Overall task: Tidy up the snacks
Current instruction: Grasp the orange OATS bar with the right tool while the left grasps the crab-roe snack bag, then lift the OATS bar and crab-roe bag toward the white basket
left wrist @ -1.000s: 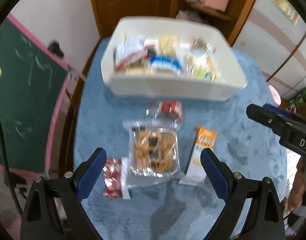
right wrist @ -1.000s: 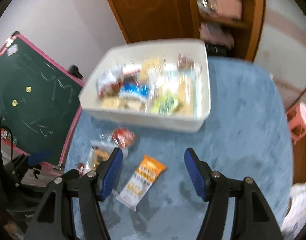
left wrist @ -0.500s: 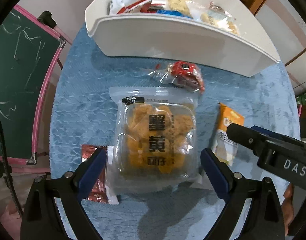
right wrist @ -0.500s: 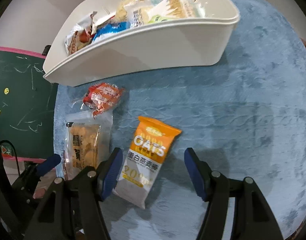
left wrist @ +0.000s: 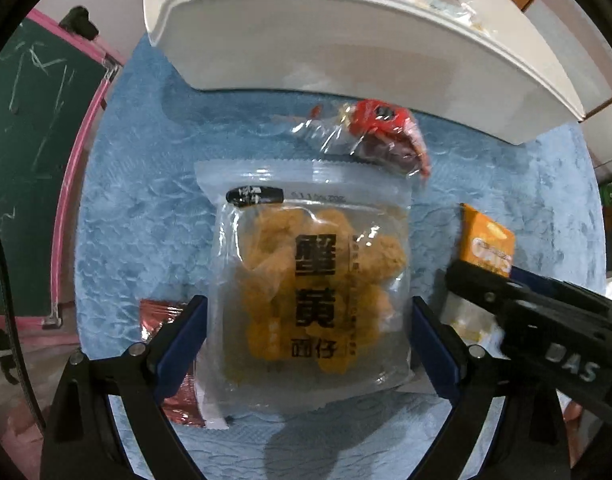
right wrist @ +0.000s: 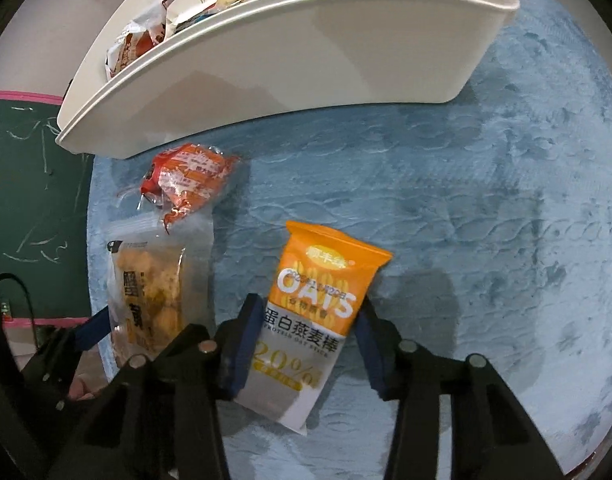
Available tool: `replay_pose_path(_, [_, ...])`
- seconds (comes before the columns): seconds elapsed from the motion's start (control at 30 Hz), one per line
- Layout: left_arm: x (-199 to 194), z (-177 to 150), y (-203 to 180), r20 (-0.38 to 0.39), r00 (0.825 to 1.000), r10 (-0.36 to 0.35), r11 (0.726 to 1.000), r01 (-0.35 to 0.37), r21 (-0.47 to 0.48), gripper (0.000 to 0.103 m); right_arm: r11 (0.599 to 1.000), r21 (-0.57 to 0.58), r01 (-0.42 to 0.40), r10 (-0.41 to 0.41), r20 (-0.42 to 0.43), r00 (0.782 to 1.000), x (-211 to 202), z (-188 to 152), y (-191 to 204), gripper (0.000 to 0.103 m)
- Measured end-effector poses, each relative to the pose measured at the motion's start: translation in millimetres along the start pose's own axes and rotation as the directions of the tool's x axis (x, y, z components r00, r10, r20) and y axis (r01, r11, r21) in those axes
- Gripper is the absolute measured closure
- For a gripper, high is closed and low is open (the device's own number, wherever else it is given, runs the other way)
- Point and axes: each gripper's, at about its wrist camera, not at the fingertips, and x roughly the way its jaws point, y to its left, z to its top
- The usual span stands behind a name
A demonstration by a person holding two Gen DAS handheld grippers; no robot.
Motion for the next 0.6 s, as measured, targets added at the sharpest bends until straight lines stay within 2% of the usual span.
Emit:
replay_pose_path(0.2, [8,4,4,-0.020,1.000,-0.013,1.000,0.012,-0.022,0.009,0.999,0.037,0.016,-0.017,0.026,1.000,-12,-7,-26,0.058])
replay_pose_path(0.37, [6,1,3,-0.006,1.000,-0.023,1.000,0.022,-0.009,0.021,0.999,0.048,0.024,-0.025,0.029,0.999,-21,-17,-42,0.058])
replay_pose_path(0.5, [-2,-8,-4,0.004,1.000,-0.015,1.000,0.015,0.001,0.024,0.999,0.043,0.026,-0.028,0.045,0.999,-30,-25,-48,0.058])
replay_pose_path(0.6, [-10,-18,-5,-0.002,0.999,-0.034,0.999,0.034,-0.013,0.026,0.999,0.033,0.026,-0.028,0.060,0.998,-39,-29,-50,0.058])
